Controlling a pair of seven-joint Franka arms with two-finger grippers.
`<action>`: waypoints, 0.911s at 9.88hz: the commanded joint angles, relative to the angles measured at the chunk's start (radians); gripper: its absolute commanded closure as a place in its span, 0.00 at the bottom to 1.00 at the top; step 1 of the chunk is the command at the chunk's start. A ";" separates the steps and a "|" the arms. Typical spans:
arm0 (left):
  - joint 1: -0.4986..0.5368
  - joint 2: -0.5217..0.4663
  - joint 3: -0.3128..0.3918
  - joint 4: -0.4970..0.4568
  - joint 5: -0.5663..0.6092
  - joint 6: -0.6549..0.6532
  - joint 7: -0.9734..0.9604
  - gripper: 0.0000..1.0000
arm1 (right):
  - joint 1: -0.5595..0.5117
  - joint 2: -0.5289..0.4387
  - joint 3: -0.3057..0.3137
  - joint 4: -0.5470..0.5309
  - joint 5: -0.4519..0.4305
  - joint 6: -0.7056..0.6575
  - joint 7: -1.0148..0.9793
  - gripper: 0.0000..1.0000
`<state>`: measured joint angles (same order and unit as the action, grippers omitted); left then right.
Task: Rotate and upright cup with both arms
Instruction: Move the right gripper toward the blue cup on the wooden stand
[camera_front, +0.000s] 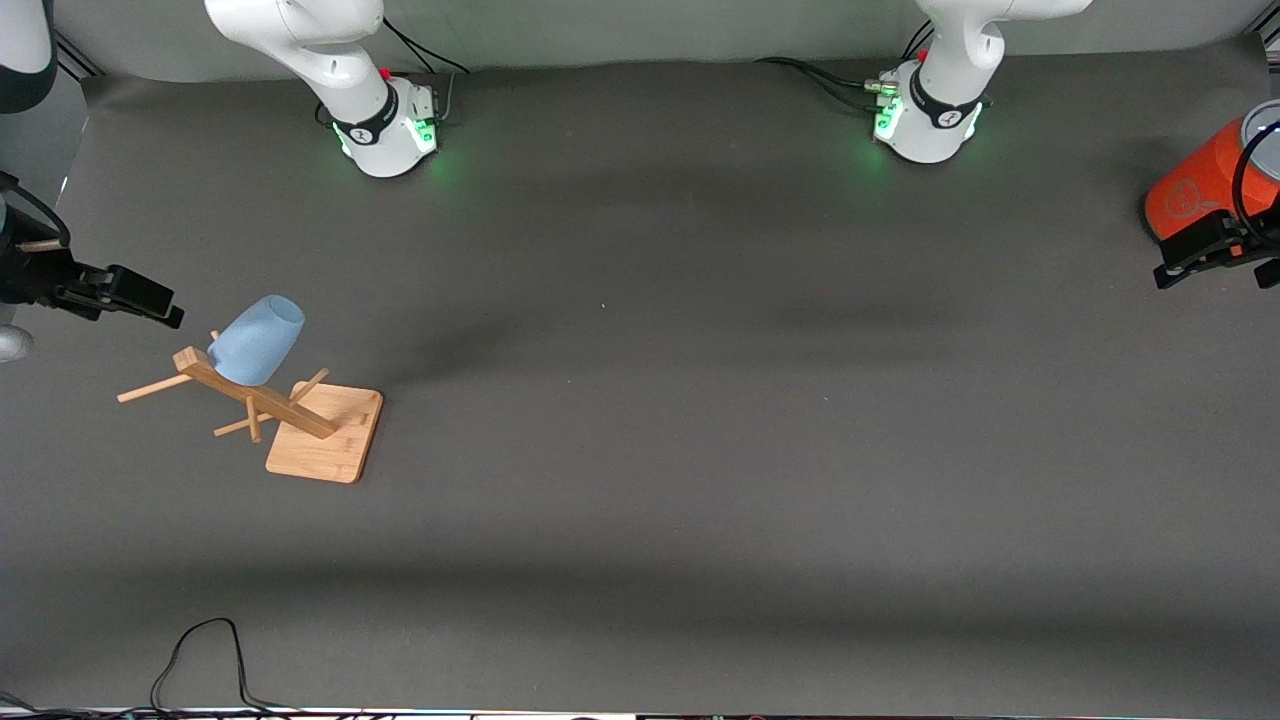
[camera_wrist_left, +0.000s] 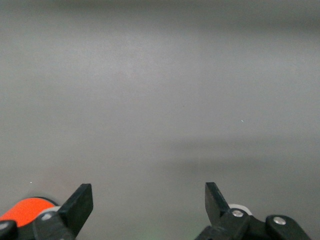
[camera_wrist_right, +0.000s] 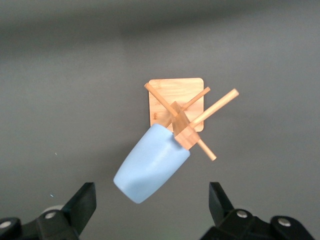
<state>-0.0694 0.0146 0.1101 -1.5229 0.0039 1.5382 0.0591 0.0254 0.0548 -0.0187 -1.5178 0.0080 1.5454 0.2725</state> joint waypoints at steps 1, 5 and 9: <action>-0.009 0.008 -0.004 0.023 0.002 -0.004 0.004 0.00 | 0.024 -0.056 -0.009 -0.071 0.001 0.005 0.201 0.00; -0.007 0.008 -0.004 0.024 0.001 -0.006 0.004 0.00 | 0.024 -0.096 -0.014 -0.137 0.027 0.005 0.630 0.00; -0.007 0.008 -0.004 0.023 -0.001 -0.007 0.004 0.00 | 0.022 -0.113 -0.029 -0.215 0.078 0.022 0.705 0.00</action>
<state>-0.0708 0.0157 0.1027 -1.5214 0.0038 1.5395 0.0591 0.0405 -0.0296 -0.0366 -1.6760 0.0612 1.5427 0.9474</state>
